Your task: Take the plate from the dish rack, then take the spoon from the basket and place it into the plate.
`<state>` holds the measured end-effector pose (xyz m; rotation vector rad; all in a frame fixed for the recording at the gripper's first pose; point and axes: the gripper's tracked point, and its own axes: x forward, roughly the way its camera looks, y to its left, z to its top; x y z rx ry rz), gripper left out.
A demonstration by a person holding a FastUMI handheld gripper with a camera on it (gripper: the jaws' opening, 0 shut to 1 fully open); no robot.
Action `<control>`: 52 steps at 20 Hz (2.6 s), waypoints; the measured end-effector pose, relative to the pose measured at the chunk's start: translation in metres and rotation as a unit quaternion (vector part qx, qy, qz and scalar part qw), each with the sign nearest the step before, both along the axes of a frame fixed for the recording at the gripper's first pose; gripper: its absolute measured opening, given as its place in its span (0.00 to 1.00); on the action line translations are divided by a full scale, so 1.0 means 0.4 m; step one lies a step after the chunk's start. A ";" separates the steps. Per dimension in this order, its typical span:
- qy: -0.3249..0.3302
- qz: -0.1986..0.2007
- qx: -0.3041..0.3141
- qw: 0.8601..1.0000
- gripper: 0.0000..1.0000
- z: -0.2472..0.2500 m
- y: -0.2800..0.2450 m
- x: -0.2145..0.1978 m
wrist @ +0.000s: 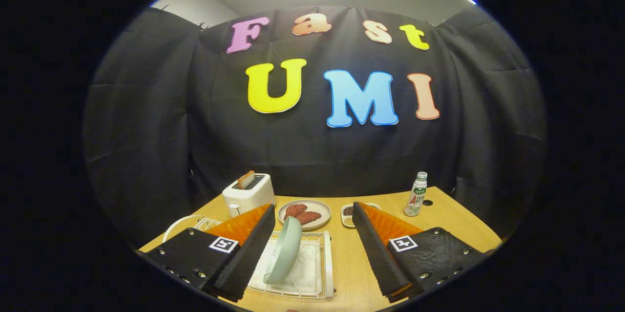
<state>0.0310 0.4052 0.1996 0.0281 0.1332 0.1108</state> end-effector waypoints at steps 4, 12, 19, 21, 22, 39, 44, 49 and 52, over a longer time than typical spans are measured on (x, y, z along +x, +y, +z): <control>0.028 0.005 0.010 1.000 0.97 -0.047 0.039 0.039; 0.068 -0.007 0.027 0.997 0.97 -0.122 0.070 0.101; 0.170 0.002 0.034 0.985 0.97 -0.256 0.113 0.150; 0.194 0.008 0.040 0.980 0.92 -0.286 0.126 0.166; 0.206 0.012 0.043 0.978 0.92 -0.301 0.135 0.174; 0.297 -0.055 -0.087 0.949 0.31 -0.342 0.123 0.179; 0.266 -0.092 -0.194 0.940 0.31 -0.254 0.098 0.159; 0.245 -0.115 -0.208 0.940 0.31 -0.187 0.065 0.096; 0.232 -0.126 -0.208 0.942 0.31 -0.152 0.023 0.032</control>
